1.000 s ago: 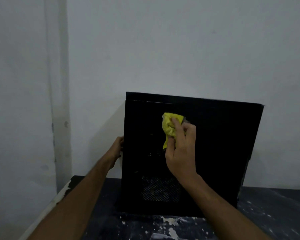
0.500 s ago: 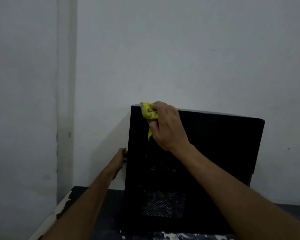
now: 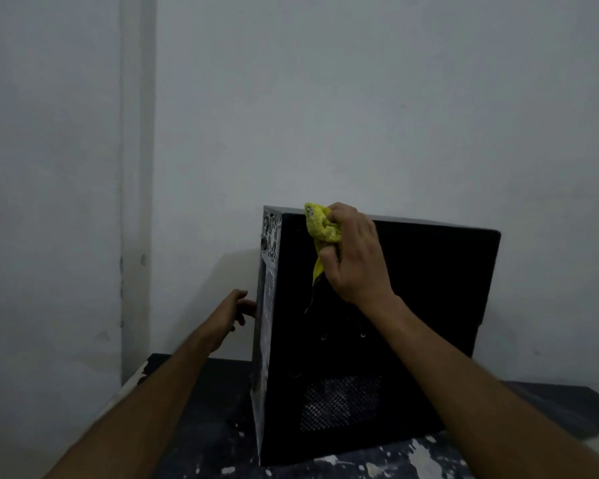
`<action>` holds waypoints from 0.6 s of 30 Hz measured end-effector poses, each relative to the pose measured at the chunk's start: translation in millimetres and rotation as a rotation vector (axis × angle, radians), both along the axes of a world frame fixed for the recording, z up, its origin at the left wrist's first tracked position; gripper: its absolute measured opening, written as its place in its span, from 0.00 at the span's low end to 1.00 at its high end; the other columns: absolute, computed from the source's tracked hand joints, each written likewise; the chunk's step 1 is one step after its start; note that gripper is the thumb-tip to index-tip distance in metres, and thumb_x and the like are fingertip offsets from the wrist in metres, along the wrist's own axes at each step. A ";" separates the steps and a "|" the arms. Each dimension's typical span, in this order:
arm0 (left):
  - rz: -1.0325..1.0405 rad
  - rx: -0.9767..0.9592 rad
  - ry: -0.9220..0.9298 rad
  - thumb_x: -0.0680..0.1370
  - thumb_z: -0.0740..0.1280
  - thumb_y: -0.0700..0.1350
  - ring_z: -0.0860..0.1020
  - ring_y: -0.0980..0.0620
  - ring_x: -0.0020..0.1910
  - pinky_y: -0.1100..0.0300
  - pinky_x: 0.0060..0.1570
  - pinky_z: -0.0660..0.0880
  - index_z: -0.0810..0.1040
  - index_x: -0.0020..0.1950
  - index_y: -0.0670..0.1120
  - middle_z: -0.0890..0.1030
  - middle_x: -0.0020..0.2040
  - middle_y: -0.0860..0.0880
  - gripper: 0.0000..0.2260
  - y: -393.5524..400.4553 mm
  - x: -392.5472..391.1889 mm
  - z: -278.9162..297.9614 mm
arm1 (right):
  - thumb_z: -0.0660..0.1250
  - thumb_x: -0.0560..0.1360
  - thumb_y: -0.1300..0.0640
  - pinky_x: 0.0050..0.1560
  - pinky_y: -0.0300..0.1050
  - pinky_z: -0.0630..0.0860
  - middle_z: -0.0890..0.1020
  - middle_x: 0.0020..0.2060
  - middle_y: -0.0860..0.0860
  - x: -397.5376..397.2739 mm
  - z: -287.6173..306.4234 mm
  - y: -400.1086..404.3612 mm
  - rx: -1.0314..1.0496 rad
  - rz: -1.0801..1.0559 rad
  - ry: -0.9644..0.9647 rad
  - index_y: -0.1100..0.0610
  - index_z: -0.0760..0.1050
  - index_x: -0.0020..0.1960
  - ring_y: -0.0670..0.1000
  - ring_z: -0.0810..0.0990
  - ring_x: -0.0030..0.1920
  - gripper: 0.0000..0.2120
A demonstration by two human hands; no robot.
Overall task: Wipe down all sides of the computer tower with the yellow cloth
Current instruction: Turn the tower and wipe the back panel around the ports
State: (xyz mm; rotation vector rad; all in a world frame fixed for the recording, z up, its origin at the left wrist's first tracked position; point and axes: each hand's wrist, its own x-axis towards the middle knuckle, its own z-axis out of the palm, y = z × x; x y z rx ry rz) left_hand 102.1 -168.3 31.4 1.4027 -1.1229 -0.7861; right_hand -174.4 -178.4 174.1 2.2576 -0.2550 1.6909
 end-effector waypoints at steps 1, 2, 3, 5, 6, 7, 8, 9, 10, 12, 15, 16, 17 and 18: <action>-0.002 0.004 -0.018 0.88 0.45 0.52 0.69 0.49 0.41 0.53 0.44 0.64 0.83 0.48 0.43 0.84 0.46 0.49 0.28 7.1 -6.2 2.2 | 0.60 0.72 0.57 0.63 0.54 0.70 0.78 0.60 0.59 -7.8 -0.5 3.4 0.001 0.002 -0.005 0.58 0.66 0.60 0.58 0.75 0.59 0.17; 0.001 0.014 -0.031 0.88 0.46 0.52 0.70 0.48 0.41 0.53 0.45 0.64 0.84 0.47 0.43 0.84 0.46 0.48 0.29 14.8 -11.9 4.3 | 0.61 0.72 0.56 0.64 0.56 0.71 0.78 0.60 0.59 -16.4 -1.9 7.3 0.006 0.001 -0.011 0.58 0.66 0.61 0.58 0.74 0.60 0.17; 0.009 0.031 -0.040 0.87 0.46 0.52 0.70 0.48 0.41 0.53 0.46 0.65 0.84 0.46 0.43 0.85 0.46 0.47 0.30 23.4 -16.9 7.0 | 0.61 0.73 0.57 0.64 0.57 0.71 0.78 0.61 0.60 -24.2 -3.5 10.9 0.012 -0.001 -0.024 0.58 0.66 0.61 0.58 0.74 0.61 0.18; 0.023 0.066 -0.067 0.87 0.46 0.53 0.72 0.48 0.41 0.53 0.45 0.65 0.85 0.45 0.42 0.86 0.46 0.46 0.30 38.5 -29.5 12.9 | 0.61 0.73 0.57 0.66 0.60 0.71 0.77 0.62 0.60 -41.3 -8.8 20.4 0.032 -0.019 -0.065 0.59 0.66 0.62 0.60 0.74 0.63 0.19; 0.028 0.081 -0.085 0.87 0.46 0.53 0.73 0.48 0.41 0.53 0.46 0.65 0.85 0.45 0.41 0.86 0.46 0.45 0.30 46.1 -37.7 16.0 | 0.61 0.73 0.58 0.67 0.61 0.71 0.77 0.63 0.61 -50.0 -12.3 26.7 0.050 -0.029 -0.098 0.59 0.66 0.63 0.61 0.74 0.64 0.19; 0.032 0.095 -0.101 0.87 0.46 0.53 0.74 0.47 0.42 0.52 0.47 0.65 0.85 0.46 0.41 0.87 0.46 0.44 0.31 54.4 -46.4 19.1 | 0.61 0.74 0.59 0.69 0.62 0.70 0.76 0.65 0.60 -58.5 -17.4 33.2 0.068 -0.048 -0.136 0.60 0.66 0.64 0.61 0.73 0.65 0.19; 0.035 0.111 -0.119 0.87 0.46 0.53 0.75 0.47 0.42 0.52 0.49 0.66 0.85 0.46 0.40 0.87 0.46 0.44 0.31 61.8 -53.8 21.2 | 0.60 0.75 0.59 0.69 0.63 0.69 0.75 0.66 0.60 -66.5 -24.0 39.9 0.084 -0.070 -0.180 0.61 0.67 0.65 0.61 0.72 0.67 0.19; 0.031 0.129 -0.138 0.86 0.46 0.54 0.76 0.46 0.44 0.52 0.50 0.66 0.86 0.47 0.40 0.87 0.46 0.43 0.31 69.9 -61.9 23.1 | 0.60 0.76 0.60 0.70 0.63 0.68 0.74 0.67 0.58 -74.5 -33.0 46.9 0.118 -0.093 -0.228 0.62 0.68 0.66 0.60 0.71 0.68 0.19; 0.019 0.151 -0.150 0.86 0.46 0.55 0.76 0.46 0.45 0.51 0.51 0.66 0.86 0.48 0.39 0.87 0.47 0.43 0.32 76.9 -67.1 25.6 | 0.60 0.78 0.60 0.70 0.62 0.68 0.74 0.67 0.56 -79.7 -42.4 52.8 0.183 -0.101 -0.284 0.62 0.68 0.67 0.58 0.70 0.68 0.19; -0.023 0.208 -0.174 0.86 0.47 0.57 0.76 0.45 0.46 0.51 0.51 0.66 0.87 0.50 0.38 0.87 0.48 0.42 0.33 93.6 -81.8 31.8 | 0.58 0.82 0.56 0.63 0.55 0.73 0.75 0.64 0.53 -93.7 -59.9 71.1 0.413 -0.056 -0.402 0.59 0.67 0.71 0.54 0.74 0.63 0.18; -0.108 0.257 -0.235 0.86 0.52 0.59 0.75 0.46 0.46 0.52 0.47 0.66 0.87 0.50 0.37 0.87 0.49 0.42 0.32 116.6 -104.3 40.4 | 0.57 0.85 0.58 0.41 0.44 0.70 0.77 0.47 0.50 -113.7 -71.7 91.9 0.642 0.043 -0.545 0.53 0.68 0.64 0.47 0.77 0.43 0.09; -0.137 0.262 -0.239 0.86 0.53 0.58 0.75 0.47 0.44 0.53 0.45 0.67 0.88 0.47 0.38 0.87 0.50 0.41 0.32 123.9 -111.8 43.2 | 0.57 0.85 0.59 0.37 0.42 0.68 0.77 0.44 0.50 -121.9 -70.3 96.8 0.656 0.054 -0.569 0.52 0.67 0.61 0.45 0.76 0.39 0.07; -0.163 0.274 -0.233 0.86 0.53 0.58 0.76 0.48 0.43 0.55 0.42 0.68 0.88 0.44 0.39 0.87 0.50 0.40 0.31 130.2 -118.2 45.4 | 0.56 0.85 0.60 0.34 0.40 0.68 0.77 0.42 0.50 -131.1 -68.2 99.1 0.667 0.066 -0.578 0.50 0.67 0.60 0.43 0.75 0.36 0.07; -0.191 0.294 -0.224 0.86 0.54 0.58 0.76 0.49 0.42 0.57 0.41 0.68 0.88 0.42 0.39 0.87 0.51 0.39 0.32 134.9 -122.9 47.4 | 0.56 0.84 0.61 0.32 0.38 0.68 0.77 0.41 0.50 -139.9 -66.1 100.0 0.677 0.078 -0.579 0.49 0.66 0.59 0.43 0.74 0.35 0.08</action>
